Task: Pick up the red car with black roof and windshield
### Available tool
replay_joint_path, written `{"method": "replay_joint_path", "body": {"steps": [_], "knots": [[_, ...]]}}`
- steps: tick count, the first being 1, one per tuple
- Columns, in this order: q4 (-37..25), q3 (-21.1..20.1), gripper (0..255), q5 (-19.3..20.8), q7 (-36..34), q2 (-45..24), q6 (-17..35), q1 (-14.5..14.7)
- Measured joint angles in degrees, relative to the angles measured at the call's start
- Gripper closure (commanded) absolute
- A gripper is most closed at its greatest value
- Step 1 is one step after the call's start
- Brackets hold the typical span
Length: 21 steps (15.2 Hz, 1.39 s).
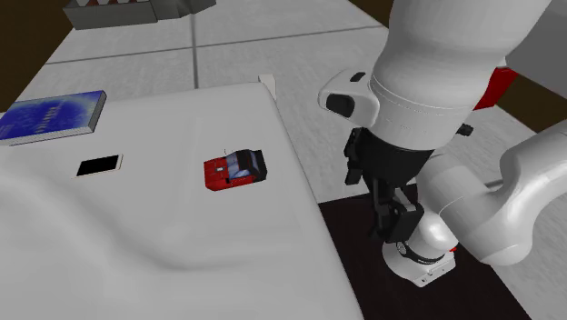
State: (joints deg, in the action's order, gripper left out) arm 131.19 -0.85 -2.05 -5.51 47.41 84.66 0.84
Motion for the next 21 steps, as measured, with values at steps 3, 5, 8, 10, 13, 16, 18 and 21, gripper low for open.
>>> {"method": "replay_joint_path", "body": {"steps": [3,5,8,10,13,16,18,21], "knots": [[0.73,1.19,0,0.89,1.41,-0.40,1.08,-0.31],[1.92,3.24,0,2.38,3.78,-1.47,3.19,-0.87],[2.21,6.31,0,4.46,7.31,-4.28,6.31,-1.65],[3.44,8.42,0,5.78,9.67,-6.01,9.24,-2.18],[2.79,11.56,0,7.38,13.18,-10.17,12.87,-2.78],[2.05,15.16,0,8.88,17.28,-14.13,16.27,-3.55],[1.30,17.19,0,9.33,19.59,-17.36,18.84,-3.73],[-0.30,20.10,0,9.63,23.15,-21.82,21.83,-4.01]]}}
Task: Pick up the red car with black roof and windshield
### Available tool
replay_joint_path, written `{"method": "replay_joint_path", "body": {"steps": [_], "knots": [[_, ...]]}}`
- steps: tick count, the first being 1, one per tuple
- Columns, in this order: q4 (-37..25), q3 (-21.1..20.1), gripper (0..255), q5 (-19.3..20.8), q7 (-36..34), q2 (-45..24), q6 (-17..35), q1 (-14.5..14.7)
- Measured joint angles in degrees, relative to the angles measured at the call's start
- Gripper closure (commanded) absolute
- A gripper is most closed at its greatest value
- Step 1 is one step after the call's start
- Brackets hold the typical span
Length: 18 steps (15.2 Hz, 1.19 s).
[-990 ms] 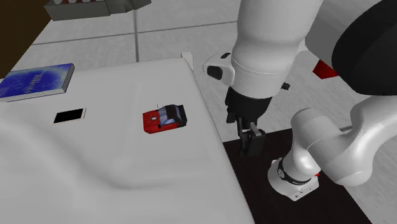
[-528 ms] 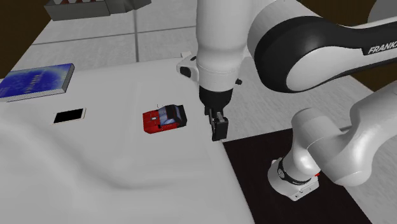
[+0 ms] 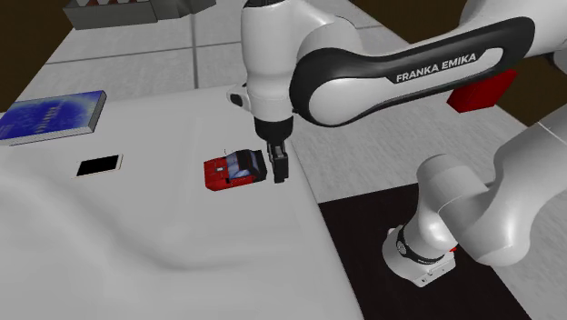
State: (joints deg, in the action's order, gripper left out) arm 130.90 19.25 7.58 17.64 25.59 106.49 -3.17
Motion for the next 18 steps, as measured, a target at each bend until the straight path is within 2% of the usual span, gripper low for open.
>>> {"method": "replay_joint_path", "body": {"steps": [7,12,18], "knots": [[-7.05,7.23,0,-2.74,10.28,-14.26,7.06,-0.46],[-14.05,10.38,0,-7.78,17.61,-25.19,9.93,-1.33],[-23.92,11.67,0,-14.91,26.07,-38.14,11.04,-4.90]]}}
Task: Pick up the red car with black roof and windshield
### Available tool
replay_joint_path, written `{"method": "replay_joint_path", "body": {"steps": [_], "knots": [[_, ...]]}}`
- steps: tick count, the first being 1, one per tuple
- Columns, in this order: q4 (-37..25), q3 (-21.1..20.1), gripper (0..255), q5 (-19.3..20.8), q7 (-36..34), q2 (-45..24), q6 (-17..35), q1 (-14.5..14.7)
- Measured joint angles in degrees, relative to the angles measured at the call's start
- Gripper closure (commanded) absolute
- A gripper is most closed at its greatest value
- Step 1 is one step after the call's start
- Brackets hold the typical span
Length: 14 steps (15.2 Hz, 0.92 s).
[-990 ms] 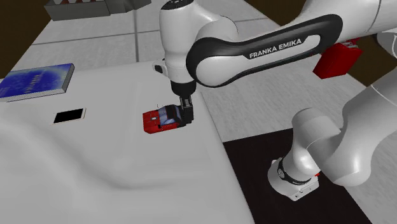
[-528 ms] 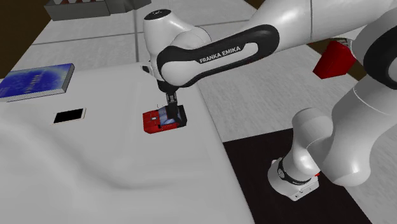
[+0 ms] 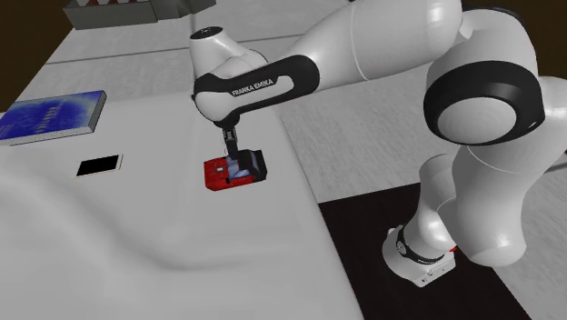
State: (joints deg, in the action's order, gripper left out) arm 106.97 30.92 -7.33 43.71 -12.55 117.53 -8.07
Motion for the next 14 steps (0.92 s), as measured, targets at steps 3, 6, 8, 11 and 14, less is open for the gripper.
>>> {"method": "replay_joint_path", "body": {"steps": [3,6,8,11,14], "knots": [[-0.59,-0.26,0,-1.37,1.19,-2.34,1.39,-0.70],[0.29,-0.51,0,-2.13,1.69,-3.49,3.25,-0.92],[0.97,-0.71,0,-2.64,2.02,-4.23,4.56,-1.06],[1.22,-0.74,255,-2.72,2.05,-4.31,4.92,-1.06],[1.23,-0.74,255,-2.74,2.06,-4.30,4.95,-1.06]]}}
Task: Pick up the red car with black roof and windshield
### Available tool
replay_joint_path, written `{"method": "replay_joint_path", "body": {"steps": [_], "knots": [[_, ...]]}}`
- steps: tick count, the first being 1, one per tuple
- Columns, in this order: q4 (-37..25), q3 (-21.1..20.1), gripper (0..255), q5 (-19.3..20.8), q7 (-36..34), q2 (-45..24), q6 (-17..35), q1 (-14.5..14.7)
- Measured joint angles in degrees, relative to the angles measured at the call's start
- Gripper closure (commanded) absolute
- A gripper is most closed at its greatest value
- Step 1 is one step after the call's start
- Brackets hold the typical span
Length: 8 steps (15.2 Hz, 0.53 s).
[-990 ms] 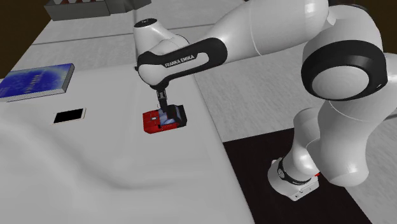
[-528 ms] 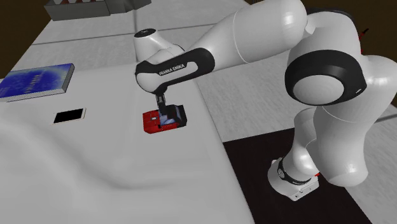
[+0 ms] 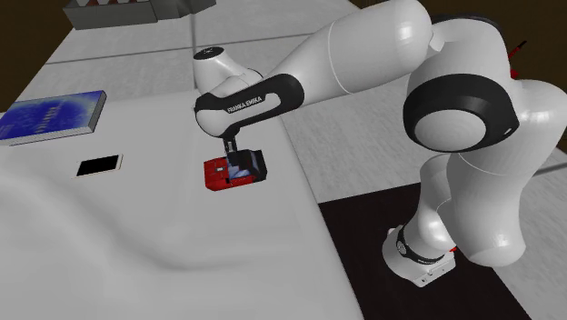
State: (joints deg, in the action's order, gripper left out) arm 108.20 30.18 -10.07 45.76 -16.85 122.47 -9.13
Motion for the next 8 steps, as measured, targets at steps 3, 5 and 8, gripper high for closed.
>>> {"method": "replay_joint_path", "body": {"steps": [3,5,8], "knots": [[0.00,0.00,255,0.00,0.00,0.00,0.00,0.00],[0.00,0.00,255,-0.03,0.03,-0.01,0.02,-0.02],[-0.47,0.19,255,0.52,-0.33,0.76,-1.17,0.17]]}}
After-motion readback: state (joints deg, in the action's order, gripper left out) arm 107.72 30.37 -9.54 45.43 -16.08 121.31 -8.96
